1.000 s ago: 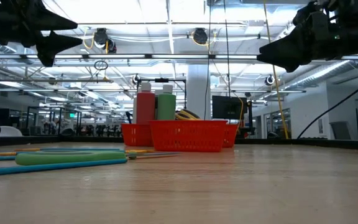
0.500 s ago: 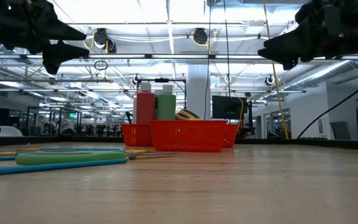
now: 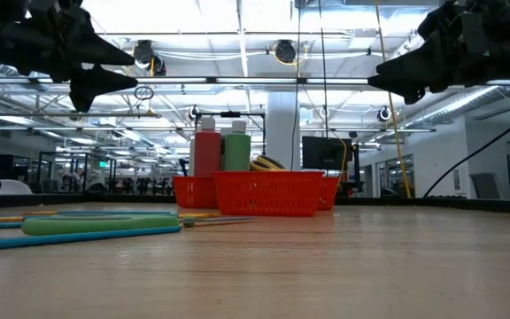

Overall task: Pick & Place Paint Supplies
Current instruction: Put the green scissors into the top right red bin

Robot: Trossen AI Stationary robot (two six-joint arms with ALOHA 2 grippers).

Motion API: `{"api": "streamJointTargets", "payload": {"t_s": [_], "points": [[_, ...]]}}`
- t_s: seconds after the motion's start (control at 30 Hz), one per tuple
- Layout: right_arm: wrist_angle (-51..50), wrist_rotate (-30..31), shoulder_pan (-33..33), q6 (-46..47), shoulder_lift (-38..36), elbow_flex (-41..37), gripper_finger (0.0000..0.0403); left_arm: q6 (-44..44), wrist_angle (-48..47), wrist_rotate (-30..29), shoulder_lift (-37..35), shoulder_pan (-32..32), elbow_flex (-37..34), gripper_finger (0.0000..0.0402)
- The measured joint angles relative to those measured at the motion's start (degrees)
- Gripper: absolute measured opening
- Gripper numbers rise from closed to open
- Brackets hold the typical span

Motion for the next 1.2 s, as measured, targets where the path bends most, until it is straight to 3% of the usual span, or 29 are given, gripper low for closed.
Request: {"api": "streamJointTargets", "payload": {"t_s": [0.87, 1.2], "points": [[-0.06, -0.57, 0.00, -0.22, 0.00, 0.02, 0.0196, 4.22, 7.56, 0.00, 5.62, 0.02, 0.00, 0.0209], [-4.05, -1.44, -0.01, -1.51, -0.81, 0.02, 0.0196, 1.61, 6.40, 0.15, 5.62, 0.02, 0.00, 0.0209]]}}
